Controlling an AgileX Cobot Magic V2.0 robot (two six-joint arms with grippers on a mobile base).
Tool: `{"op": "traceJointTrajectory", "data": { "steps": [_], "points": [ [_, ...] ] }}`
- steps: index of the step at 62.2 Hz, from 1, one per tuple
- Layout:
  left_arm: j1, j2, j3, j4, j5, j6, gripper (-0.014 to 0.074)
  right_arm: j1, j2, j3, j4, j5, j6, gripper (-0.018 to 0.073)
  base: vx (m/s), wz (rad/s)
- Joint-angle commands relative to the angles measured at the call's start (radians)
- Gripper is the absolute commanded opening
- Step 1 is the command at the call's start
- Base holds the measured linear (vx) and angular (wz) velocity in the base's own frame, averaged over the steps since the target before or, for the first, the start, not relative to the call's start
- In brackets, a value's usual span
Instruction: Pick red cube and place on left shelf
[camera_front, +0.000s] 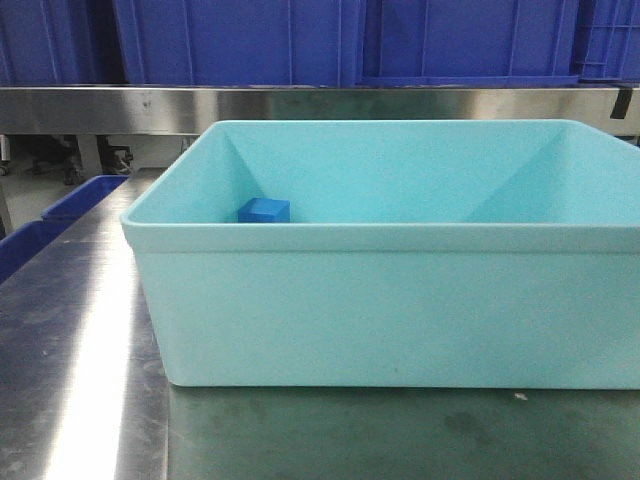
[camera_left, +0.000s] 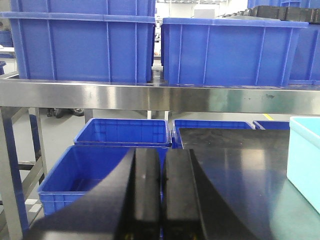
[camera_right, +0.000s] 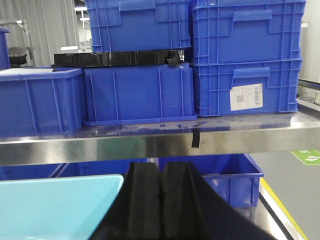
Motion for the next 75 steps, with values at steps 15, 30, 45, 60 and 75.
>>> {"op": "traceJointTrajectory", "data": {
  "steps": [15,30,45,60,75],
  "points": [
    [-0.004,-0.013,0.024,-0.007,-0.084,-0.006,0.0122,0.112,0.452,-0.576,-0.007,0.429,-0.007,0.0046,0.00,0.00],
    [-0.004,-0.013,0.024,-0.007,-0.084,-0.006,0.0122,0.431,0.863,-0.940,0.000,0.678,-0.009,0.0046,-0.01,0.05],
    [-0.004,-0.013,0.024,-0.007,-0.084,-0.006,0.0122,0.568,1.209,-1.120,-0.016,0.826,-0.009,0.0064,0.00,0.00],
    [-0.004,-0.013,0.024,-0.007,-0.084,-0.006,0.0122,0.568,1.418,-1.169,-0.016,0.901,-0.009,0.0277,0.00,0.00],
    [-0.004,-0.013,0.024,-0.007,-0.084,-0.006,0.0122,0.567,1.476,-1.169,-0.016,0.866,-0.009,0.0433,0.00,0.00]
  ]
}}
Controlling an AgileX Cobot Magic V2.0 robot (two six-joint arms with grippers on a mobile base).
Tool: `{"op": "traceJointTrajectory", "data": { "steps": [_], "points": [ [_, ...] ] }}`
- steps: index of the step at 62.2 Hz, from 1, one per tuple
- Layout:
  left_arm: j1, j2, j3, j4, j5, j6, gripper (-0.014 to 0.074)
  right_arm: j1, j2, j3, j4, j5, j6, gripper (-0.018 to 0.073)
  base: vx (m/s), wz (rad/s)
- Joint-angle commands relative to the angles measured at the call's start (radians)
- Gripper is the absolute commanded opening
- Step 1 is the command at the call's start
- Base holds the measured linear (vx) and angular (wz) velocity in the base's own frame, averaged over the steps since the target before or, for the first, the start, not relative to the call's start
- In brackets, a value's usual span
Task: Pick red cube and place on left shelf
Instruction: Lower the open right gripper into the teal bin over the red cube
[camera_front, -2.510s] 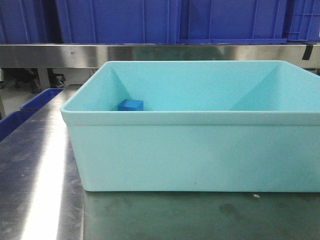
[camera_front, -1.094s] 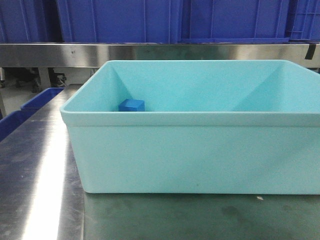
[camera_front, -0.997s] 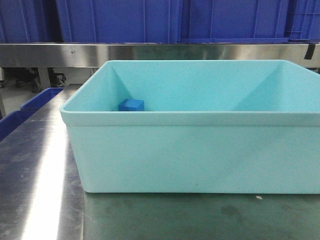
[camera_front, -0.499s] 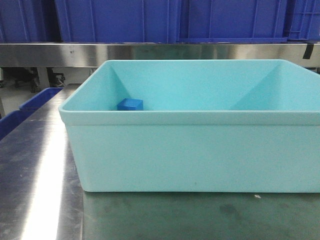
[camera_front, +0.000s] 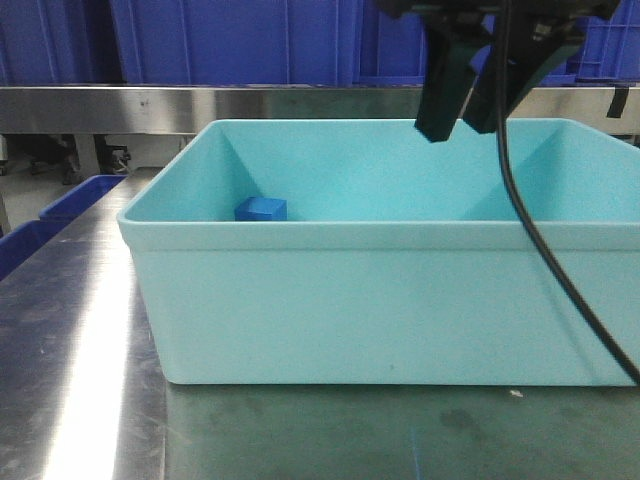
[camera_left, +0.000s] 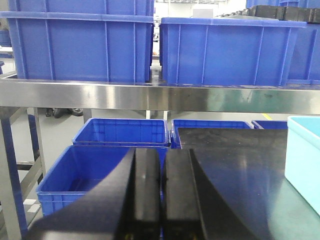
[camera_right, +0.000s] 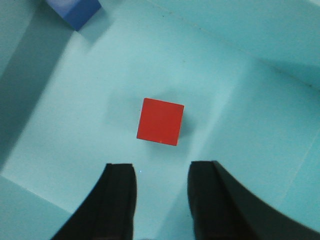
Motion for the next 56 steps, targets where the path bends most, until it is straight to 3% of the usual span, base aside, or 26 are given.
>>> {"op": "traceJointTrajectory", "data": {
  "steps": [1,23,56],
  "points": [
    [-0.004,-0.013,0.024,-0.007,-0.084,-0.006,0.0122,-0.003,-0.024,-0.040,-0.013,-0.059,-0.009,0.0438,0.00,0.00],
    [-0.004,-0.013,0.024,-0.007,-0.084,-0.006,0.0122,-0.003,0.032,-0.039,-0.006,-0.124,-0.009,0.0559,0.00,0.00],
    [-0.004,-0.013,0.024,-0.007,-0.084,-0.006,0.0122,-0.003,0.186,-0.039,0.007,-0.147,-0.009,0.0560,0.00,0.00]
  ]
}}
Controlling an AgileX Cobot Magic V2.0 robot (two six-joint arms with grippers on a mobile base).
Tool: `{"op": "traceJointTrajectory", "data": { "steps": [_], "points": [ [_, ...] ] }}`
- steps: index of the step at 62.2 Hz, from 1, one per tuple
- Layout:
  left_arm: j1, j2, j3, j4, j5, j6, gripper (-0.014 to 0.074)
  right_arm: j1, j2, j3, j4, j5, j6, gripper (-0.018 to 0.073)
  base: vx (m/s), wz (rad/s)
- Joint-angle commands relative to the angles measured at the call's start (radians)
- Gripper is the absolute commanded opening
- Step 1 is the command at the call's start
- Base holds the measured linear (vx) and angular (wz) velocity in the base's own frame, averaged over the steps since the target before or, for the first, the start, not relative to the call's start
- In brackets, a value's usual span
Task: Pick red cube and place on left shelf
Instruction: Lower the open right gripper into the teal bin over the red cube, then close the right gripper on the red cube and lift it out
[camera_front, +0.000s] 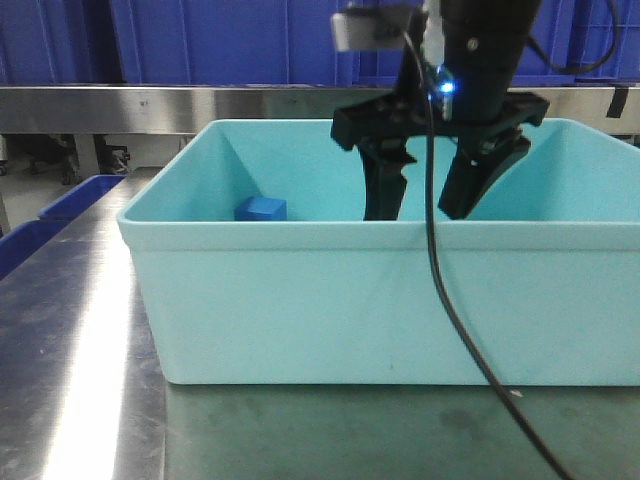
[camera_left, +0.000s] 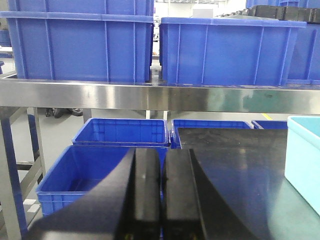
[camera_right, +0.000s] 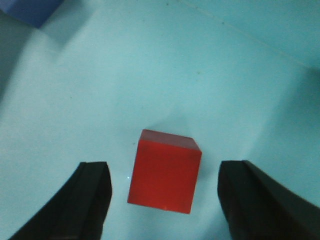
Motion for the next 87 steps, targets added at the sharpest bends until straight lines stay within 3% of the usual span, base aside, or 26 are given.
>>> {"op": "traceJointTrajectory", "data": {
  "steps": [1,17,22,32,37,50,60,74,87],
  "points": [
    [-0.004,-0.013,0.024,-0.007,-0.084,-0.006,0.0122,-0.003,-0.027,-0.035,0.001,-0.037,-0.009,0.0560,0.00,0.00],
    [-0.004,-0.013,0.024,-0.007,-0.084,-0.006,0.0122,-0.003,0.026,-0.035,-0.010,-0.036,-0.009,0.0546,0.00,0.00],
    [-0.004,-0.013,0.024,-0.007,-0.084,-0.006,0.0122,-0.003,0.029,-0.035,-0.011,-0.038,-0.009,0.0481,0.00,0.00],
    [-0.004,-0.013,0.024,-0.007,-0.084,-0.006,0.0122,-0.003,0.027,-0.037,-0.011,-0.037,-0.009,0.0252,0.00,0.00],
    [-0.004,-0.013,0.024,-0.007,-0.084,-0.006,0.0122,-0.003,0.018,-0.047,-0.010,-0.025,-0.009,0.0190,0.00,0.00],
    [-0.004,-0.013,0.024,-0.007,-0.084,-0.006,0.0122,-0.006,-0.089,-0.067,-0.019,-0.044,-0.009,0.0192,0.00,0.00],
    [-0.004,-0.013,0.024,-0.007,-0.084,-0.006,0.0122,-0.030,-0.245,-0.059,-0.080,-0.054,-0.009,0.0192,0.00,0.00],
    [-0.004,-0.013,0.024,-0.007,-0.084,-0.006,0.0122,-0.154,-0.475,0.075,-0.137,-0.110,-0.009,0.0192,0.00,0.00],
    [-0.004,-0.013,0.024,-0.007,-0.084,-0.006,0.0122,-0.267,-0.723,0.328,-0.155,-0.218,-0.009,0.0191,0.00,0.00]
  ]
}}
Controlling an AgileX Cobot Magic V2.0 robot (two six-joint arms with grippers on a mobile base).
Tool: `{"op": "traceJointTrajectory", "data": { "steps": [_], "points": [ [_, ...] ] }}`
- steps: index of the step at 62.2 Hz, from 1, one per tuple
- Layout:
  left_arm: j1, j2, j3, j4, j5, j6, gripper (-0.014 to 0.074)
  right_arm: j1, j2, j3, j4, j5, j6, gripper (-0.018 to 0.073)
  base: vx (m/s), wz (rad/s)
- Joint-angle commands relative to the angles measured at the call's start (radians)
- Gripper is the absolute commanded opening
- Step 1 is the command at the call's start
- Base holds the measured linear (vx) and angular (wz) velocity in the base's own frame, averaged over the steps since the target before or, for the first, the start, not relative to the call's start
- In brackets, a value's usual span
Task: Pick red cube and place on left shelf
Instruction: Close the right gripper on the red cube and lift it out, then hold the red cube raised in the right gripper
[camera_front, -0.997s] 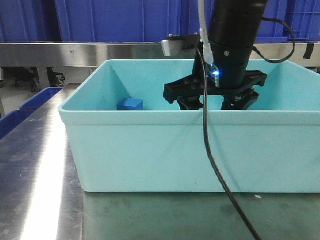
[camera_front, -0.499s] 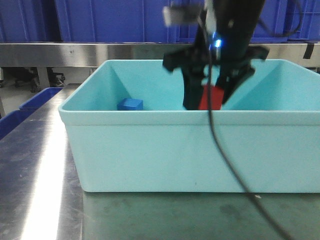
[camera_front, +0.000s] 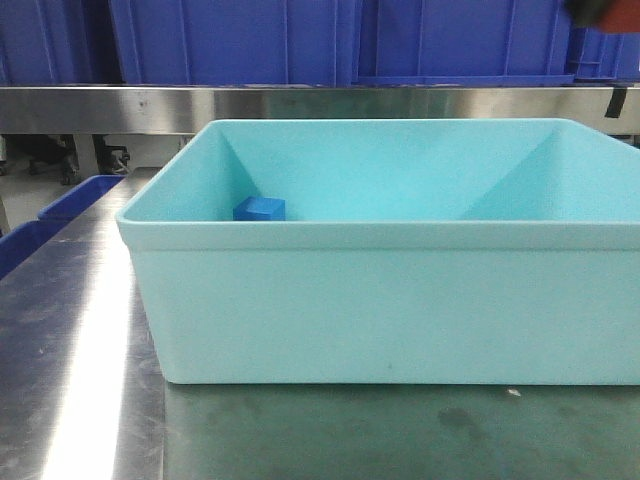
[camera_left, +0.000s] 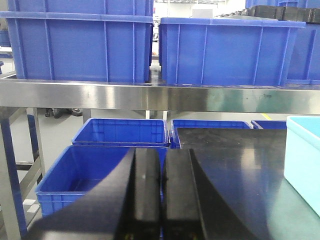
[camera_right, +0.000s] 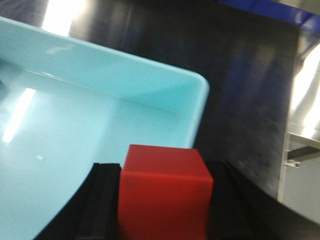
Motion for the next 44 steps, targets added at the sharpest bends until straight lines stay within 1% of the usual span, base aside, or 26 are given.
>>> {"op": "traceJointTrajectory", "data": {
  "steps": [1,9,14,20,24,33,44],
  "points": [
    [-0.004,-0.013,0.024,-0.007,-0.084,-0.006,0.0122,-0.031,-0.136,0.087,-0.028,-0.119,-0.007,0.0191,0.00,0.00],
    [-0.004,-0.013,0.024,-0.007,-0.084,-0.006,0.0122,-0.035,-0.310,0.273,-0.053,-0.236,-0.007,0.0191,0.00,0.00],
    [-0.004,-0.013,0.024,-0.007,-0.084,-0.006,0.0122,-0.035,-0.419,0.381,-0.053,-0.304,-0.007,0.0191,0.00,0.00],
    [-0.004,-0.013,0.024,-0.007,-0.084,-0.006,0.0122,-0.035,-0.542,0.501,-0.053,-0.359,-0.007,0.0191,0.00,0.00],
    [-0.004,-0.013,0.024,-0.007,-0.084,-0.006,0.0122,-0.035,-0.628,0.566,-0.053,-0.368,-0.007,0.0191,0.00,0.00],
    [-0.004,-0.013,0.024,-0.007,-0.084,-0.006,0.0122,-0.035,-0.783,0.650,-0.053,-0.369,-0.007,0.0191,0.00,0.00],
    [-0.004,-0.013,0.024,-0.007,-0.084,-0.006,0.0122,-0.035,-0.893,0.666,-0.053,-0.377,-0.007,0.0191,0.00,0.00]
  ]
}}
